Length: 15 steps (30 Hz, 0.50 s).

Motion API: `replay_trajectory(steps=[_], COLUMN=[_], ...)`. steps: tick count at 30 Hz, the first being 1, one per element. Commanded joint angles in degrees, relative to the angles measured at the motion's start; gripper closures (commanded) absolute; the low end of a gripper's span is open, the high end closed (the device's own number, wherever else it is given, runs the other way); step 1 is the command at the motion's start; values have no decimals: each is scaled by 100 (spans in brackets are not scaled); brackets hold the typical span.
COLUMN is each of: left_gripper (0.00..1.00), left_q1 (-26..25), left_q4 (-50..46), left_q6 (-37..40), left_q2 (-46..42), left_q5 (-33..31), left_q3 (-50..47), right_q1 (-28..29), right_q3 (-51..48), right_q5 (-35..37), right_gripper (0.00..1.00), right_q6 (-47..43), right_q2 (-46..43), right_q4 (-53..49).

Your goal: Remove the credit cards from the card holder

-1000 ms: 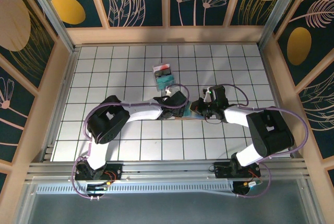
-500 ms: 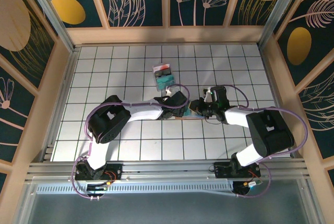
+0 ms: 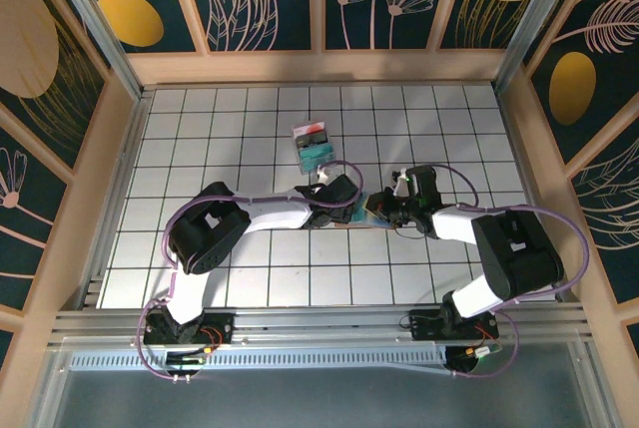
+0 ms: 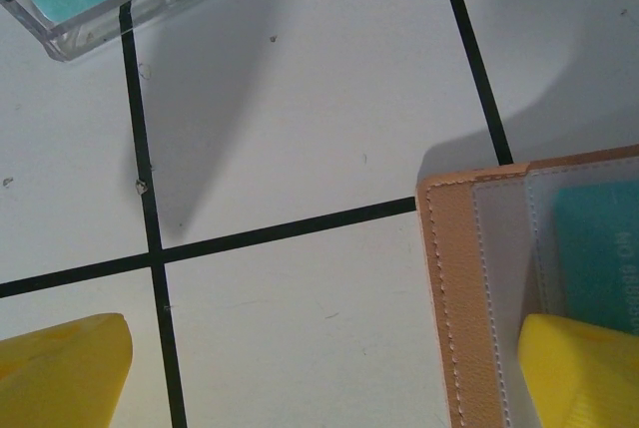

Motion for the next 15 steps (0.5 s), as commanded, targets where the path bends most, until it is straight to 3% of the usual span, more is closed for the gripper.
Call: replay_trajectory(steps=[1,6,15], left_gripper=[1,1,1], left_q1=[16,17,23], left_q4=[-490,-555,-514], left_q6=[58,84,95], left_q2=[260,330,341], left_q5=[-81,-93,-34], left_q3=[-217,-149,-100], right_q1=[-148,-245,-167], right_q3=[-82,-130,-272], right_q5=[-121,-142,-494], right_gripper=[97,97,82], right_q6=[-129,-170,107], right_q2=[-250,-330,-203], right_q4=[12,-47,599])
